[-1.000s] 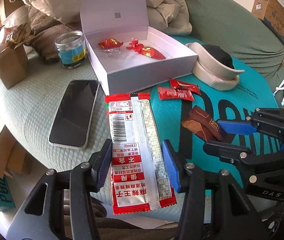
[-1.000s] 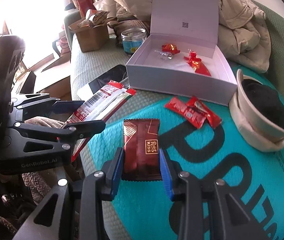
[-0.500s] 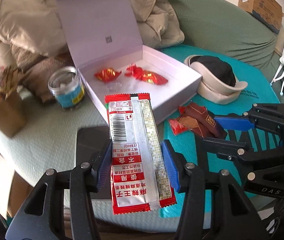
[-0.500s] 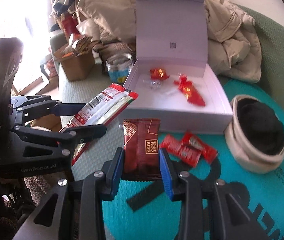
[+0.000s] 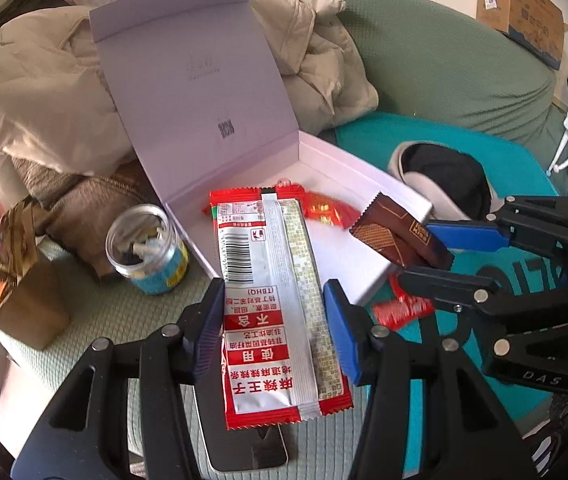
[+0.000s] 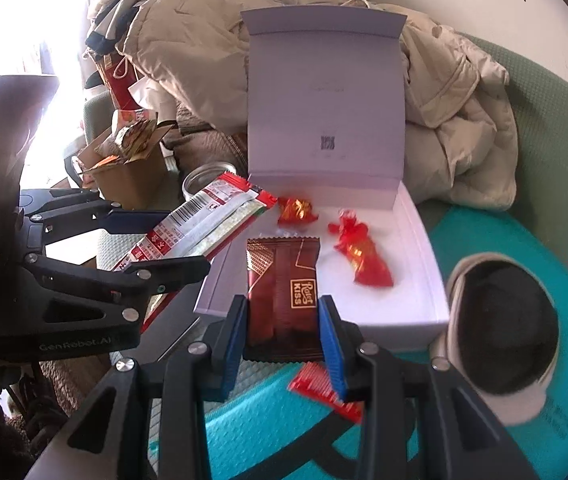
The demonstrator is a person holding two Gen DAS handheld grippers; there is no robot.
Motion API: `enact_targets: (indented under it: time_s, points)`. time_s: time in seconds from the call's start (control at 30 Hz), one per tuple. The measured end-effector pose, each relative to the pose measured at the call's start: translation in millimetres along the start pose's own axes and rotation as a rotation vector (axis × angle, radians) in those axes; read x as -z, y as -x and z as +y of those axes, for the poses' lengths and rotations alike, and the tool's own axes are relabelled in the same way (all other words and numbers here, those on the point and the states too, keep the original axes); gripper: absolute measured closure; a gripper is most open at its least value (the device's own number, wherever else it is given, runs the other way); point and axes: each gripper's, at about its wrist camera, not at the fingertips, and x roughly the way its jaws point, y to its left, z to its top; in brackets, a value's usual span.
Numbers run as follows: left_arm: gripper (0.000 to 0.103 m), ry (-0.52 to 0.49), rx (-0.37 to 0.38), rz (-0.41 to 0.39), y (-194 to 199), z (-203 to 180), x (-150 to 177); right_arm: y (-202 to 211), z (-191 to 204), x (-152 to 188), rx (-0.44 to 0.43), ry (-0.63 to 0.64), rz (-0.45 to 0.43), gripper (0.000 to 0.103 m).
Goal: Organize objects
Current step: 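Lower snack stick packet and chocolate into the white box with both tools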
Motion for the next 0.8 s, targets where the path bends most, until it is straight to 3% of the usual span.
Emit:
enact_targets:
  time_s: [0.53, 0.8]
  points:
    - [0.055, -0.069, -0.035, -0.033, -30, 3, -61, -10, -35, -58, 0.036, 0.057, -0.041, 0.067]
    - [0.055, -0.079, -0.022, 0.005, -61, 12, -76, -35, -52, -80, 0.044, 0.015, -0.042, 0.067]
